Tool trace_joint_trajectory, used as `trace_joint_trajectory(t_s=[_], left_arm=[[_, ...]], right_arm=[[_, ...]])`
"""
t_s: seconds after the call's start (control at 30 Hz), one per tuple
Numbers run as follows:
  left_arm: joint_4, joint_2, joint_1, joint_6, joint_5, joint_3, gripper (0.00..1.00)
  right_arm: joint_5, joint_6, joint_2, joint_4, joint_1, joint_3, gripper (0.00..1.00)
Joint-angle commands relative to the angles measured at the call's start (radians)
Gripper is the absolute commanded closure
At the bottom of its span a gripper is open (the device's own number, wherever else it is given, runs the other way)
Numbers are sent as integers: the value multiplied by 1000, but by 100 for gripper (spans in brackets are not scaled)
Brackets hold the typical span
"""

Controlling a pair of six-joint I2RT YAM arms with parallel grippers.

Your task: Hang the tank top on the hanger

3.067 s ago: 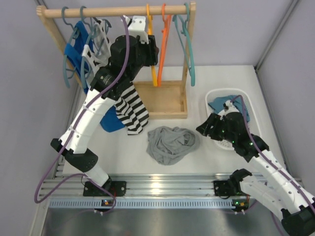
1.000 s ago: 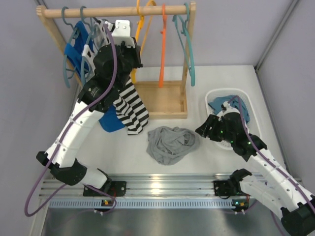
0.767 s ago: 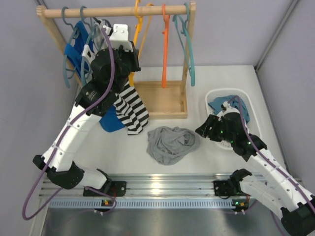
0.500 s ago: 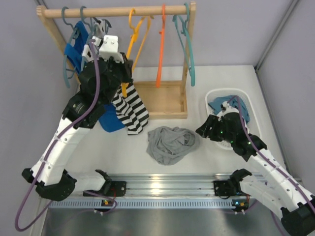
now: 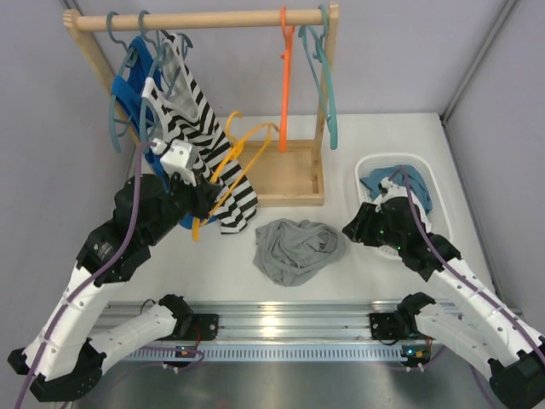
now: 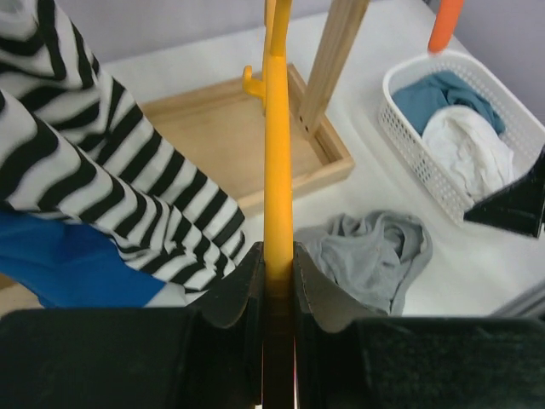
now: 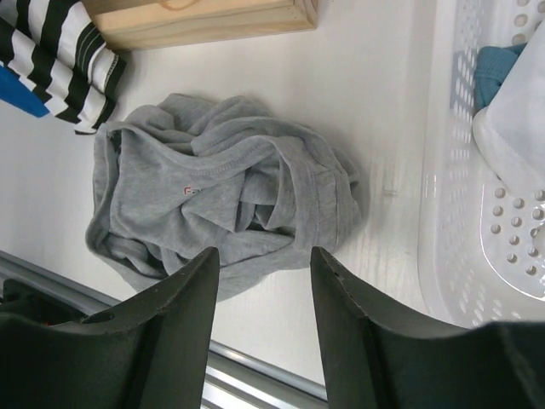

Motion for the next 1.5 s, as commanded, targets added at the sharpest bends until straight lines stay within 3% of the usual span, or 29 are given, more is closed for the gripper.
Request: trace_joint_trajectory(t_s=[0.0,0.23,0.63,1.3,1.47], left_arm=[[-55,-102,2,-86,115,-122,100],[-96,-208,2,-140,315,-289,100],[-153,-243,2,-120,550,-326,100],[-135,-194,0,-114,578,-371,100],[-122,-185,2,-115,590,-375,100]], right_arm=[[41,-20,3,33,44,-17,56],[171,11,88,61,143,-44,64],[286,25,214,113,214,-41,65],[400,26,384,127,285,68,62],[431,35,408,104,288,73,68]])
